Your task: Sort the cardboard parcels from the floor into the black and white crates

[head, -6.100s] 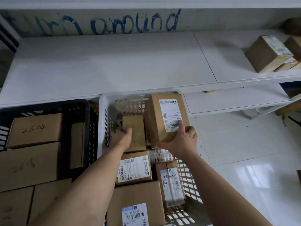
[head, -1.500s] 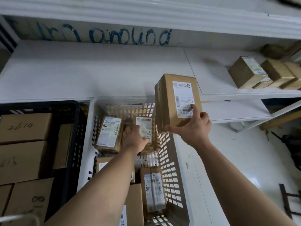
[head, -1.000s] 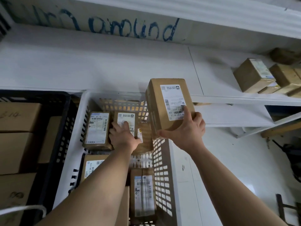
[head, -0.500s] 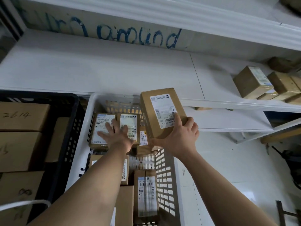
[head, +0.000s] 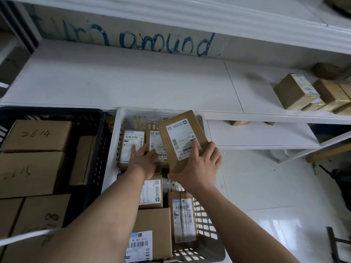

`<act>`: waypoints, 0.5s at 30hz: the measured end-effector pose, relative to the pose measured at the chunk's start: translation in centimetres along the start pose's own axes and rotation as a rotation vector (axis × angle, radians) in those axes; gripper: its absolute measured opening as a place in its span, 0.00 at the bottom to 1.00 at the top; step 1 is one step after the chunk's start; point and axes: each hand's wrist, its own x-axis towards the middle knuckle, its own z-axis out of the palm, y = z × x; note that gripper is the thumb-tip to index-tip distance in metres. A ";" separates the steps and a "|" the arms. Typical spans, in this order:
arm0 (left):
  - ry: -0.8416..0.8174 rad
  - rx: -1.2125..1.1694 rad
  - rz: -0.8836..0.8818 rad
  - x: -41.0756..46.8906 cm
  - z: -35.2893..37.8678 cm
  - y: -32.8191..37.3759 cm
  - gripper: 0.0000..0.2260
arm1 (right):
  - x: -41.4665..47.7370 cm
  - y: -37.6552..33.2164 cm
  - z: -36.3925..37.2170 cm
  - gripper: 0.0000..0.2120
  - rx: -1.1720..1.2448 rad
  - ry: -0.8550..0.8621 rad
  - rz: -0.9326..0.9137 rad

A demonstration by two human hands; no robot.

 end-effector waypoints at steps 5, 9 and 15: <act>0.015 0.020 0.007 0.1 0.3 -0.5 0.26 | -0.8 -1.4 0.6 0.60 0.012 -0.037 0.068; 0.036 0.010 0.036 0.3 0.5 -0.9 0.28 | -1.0 -1.7 1.4 0.59 0.083 -0.075 0.182; 0.084 -0.031 0.064 0.3 0.9 -1.7 0.29 | -0.5 -0.5 2.8 0.60 0.203 -0.132 0.322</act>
